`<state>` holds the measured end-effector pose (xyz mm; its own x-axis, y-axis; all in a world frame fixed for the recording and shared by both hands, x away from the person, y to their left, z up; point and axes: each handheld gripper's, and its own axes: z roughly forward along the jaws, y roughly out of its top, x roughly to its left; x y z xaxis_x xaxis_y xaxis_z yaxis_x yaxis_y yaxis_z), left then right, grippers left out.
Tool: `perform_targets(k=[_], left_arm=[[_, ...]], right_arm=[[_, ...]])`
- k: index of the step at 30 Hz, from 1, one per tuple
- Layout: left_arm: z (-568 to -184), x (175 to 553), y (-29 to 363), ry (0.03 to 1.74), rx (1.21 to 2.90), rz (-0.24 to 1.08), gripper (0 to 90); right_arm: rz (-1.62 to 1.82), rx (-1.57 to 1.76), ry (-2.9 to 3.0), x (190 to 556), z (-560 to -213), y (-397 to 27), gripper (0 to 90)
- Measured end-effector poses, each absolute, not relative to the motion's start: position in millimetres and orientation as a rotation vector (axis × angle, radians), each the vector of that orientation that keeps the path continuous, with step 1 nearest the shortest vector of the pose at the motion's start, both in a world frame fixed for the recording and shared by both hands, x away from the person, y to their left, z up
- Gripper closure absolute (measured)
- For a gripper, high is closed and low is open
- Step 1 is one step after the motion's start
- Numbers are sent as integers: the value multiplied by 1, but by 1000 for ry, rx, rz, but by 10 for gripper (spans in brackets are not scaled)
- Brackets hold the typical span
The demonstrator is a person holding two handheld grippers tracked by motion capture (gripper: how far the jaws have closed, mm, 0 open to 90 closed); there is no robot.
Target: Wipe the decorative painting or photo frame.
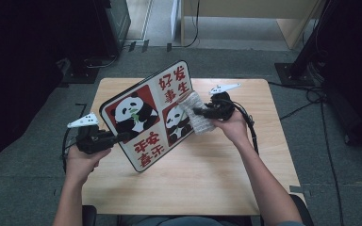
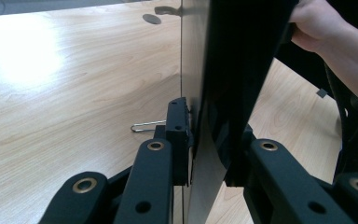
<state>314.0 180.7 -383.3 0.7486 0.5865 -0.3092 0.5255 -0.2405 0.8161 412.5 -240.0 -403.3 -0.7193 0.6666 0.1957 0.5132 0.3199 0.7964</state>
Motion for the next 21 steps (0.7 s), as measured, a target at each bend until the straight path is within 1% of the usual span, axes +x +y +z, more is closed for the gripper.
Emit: perform_targets(k=[21], left_arm=[[-383, 315, 180, 839, 1900, 69, 789]], right_arm=[[1312, 1165, 2460, 409, -433, -242, 677]])
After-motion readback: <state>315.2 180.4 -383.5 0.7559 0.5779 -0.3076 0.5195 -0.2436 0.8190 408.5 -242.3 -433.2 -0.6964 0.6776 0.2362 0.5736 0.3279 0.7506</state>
